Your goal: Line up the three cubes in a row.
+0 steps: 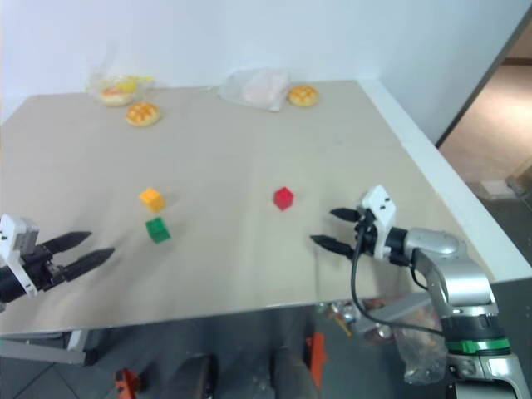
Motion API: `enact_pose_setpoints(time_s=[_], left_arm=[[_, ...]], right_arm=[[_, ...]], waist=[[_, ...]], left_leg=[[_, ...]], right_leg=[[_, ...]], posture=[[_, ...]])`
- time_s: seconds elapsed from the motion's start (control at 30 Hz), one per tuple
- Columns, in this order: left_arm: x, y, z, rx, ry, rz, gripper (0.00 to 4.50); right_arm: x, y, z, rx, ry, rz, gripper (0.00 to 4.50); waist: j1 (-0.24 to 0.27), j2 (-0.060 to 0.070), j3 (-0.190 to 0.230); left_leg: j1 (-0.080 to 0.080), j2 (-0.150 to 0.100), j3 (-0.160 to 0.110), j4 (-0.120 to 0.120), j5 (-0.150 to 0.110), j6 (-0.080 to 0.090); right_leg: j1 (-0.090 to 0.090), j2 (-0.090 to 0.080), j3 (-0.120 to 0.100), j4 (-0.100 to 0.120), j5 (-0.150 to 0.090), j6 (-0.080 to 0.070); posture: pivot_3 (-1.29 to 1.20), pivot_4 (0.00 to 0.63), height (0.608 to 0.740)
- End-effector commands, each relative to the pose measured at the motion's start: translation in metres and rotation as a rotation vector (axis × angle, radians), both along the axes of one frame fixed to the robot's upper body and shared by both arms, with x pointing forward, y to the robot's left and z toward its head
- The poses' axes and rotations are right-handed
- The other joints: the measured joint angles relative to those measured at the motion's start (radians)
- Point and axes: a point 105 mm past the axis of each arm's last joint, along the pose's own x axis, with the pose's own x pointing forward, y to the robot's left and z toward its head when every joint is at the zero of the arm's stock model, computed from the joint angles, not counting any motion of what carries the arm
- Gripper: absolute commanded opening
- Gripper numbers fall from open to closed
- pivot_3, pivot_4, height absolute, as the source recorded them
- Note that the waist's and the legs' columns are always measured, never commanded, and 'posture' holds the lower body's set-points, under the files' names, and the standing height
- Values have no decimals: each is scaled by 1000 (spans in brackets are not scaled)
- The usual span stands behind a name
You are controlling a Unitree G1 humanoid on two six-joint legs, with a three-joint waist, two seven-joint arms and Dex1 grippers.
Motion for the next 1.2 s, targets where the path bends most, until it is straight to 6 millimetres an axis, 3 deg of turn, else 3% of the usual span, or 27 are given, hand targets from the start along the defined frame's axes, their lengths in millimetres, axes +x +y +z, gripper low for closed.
enact_pose_setpoints(time_s=[0.03,0.2,0.3,0.53,0.77,0.97,1.2], left_arm=[[-5,-2,11,47,-25,-40,4470],[-12,-20,-4,194,34,-188,4470],[-10,-31,0,191,17,-231,4470],[-2,-67,27,138,-94,-367,4470],[10,-119,52,65,-189,-570,4470],[16,-135,47,72,-210,-617,4470],[18,-140,44,64,-218,-617,4470]], right_arm=[[2,-3,10,-29,-51,0,4500],[14,-8,-2,-120,-60,-49,4500],[16,-2,-2,-121,-68,-28,4500],[30,17,-5,-117,-98,-14,4500],[64,45,1,-72,-142,-20,4500],[80,62,3,-47,-154,-16,4500],[87,73,3,-16,-147,-20,4500]], waist=[[0,0,0],[0,0,0],[0,0,0],[0,0,0],[-2,0,0],[-2,0,0],[-2,0,0]], left_leg=[[0,0,0,0,0,0],[0,0,0,0,0,0],[0,0,1,0,0,0],[0,0,0,0,0,0],[0,0,0,2,0,0],[-1,0,0,1,-1,0],[-1,0,0,2,-1,0]], right_leg=[[0,0,0,0,0,0],[0,0,0,0,0,0],[-1,0,0,0,0,0],[0,0,0,0,0,0],[1,1,1,0,4,5],[1,1,2,0,5,8],[1,1,2,0,5,8]], posture=[[0,150,740],[0,150,740],[0,150,740],[0,150,740],[0,150,740],[0,150,740],[0,150,740]])
